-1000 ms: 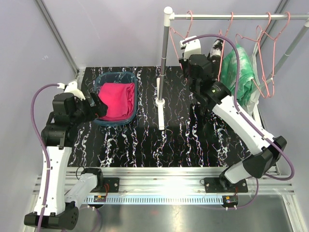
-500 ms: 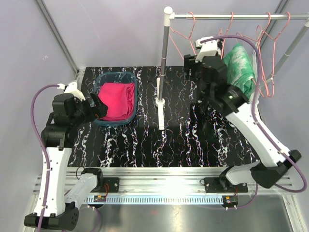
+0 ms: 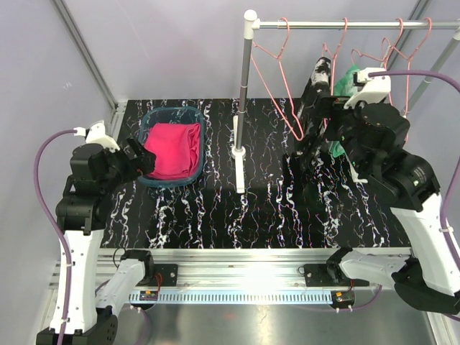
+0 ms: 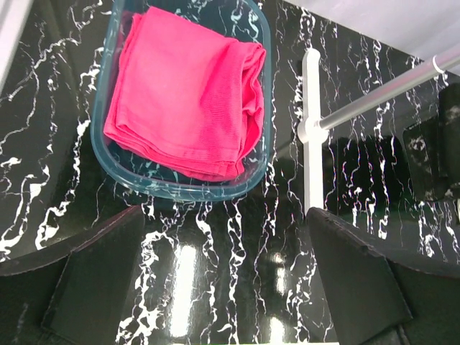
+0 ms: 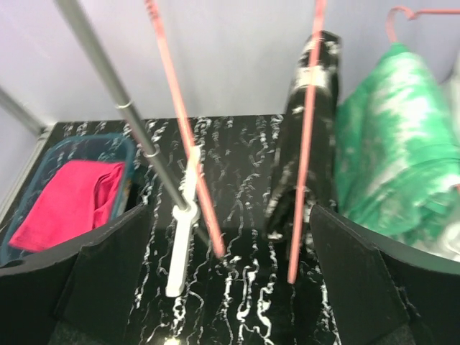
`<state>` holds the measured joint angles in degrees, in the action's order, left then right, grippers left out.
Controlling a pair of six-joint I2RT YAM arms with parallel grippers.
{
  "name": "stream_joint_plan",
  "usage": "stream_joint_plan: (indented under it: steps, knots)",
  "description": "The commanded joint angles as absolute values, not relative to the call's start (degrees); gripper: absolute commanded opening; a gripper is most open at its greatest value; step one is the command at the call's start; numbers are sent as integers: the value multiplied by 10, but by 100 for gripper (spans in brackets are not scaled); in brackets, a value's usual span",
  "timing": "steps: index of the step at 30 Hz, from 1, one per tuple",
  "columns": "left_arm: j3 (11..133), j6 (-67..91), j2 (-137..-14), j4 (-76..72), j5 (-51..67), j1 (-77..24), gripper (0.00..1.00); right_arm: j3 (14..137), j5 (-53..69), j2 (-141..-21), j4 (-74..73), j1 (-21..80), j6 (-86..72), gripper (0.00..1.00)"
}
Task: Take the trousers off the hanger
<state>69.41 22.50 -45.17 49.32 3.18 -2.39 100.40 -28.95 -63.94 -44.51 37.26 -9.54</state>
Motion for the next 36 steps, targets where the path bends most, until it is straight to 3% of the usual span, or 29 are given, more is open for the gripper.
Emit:
stream_joint_plan:
  steps: [1, 9, 15, 24, 28, 29, 33, 35, 36]
  knots:
    - [717, 221, -446, 470, 14, -23, 99, 1051, -365, -653, -484, 375, -100, 99]
    - [695, 221, -432, 475, 23, -23, 99, 1184, -287, -774, -578, 296, -106, 99]
    - [691, 206, -422, 478, 18, -26, 99, 1206, -223, -806, -551, 251, -108, 99]
    - [668, 201, -403, 477, 12, -27, 99, 1202, -225, -843, -540, 198, -83, 99]
    - [670, 200, -404, 478, 15, -28, 99, 1163, -163, -839, -518, 162, -79, 82]
    - [669, 200, -403, 477, 15, -27, 99, 1152, -139, -834, -510, 157, -79, 71]
    - [668, 200, -406, 477, 20, -28, 99, 1092, -85, -813, -471, 135, -76, 64]
    - [669, 200, -404, 477, 19, -28, 99, 1080, -56, -814, -462, 114, -81, 57]
    - [668, 200, -403, 477, 18, -28, 99, 1069, -52, -815, -459, 110, -83, 47]
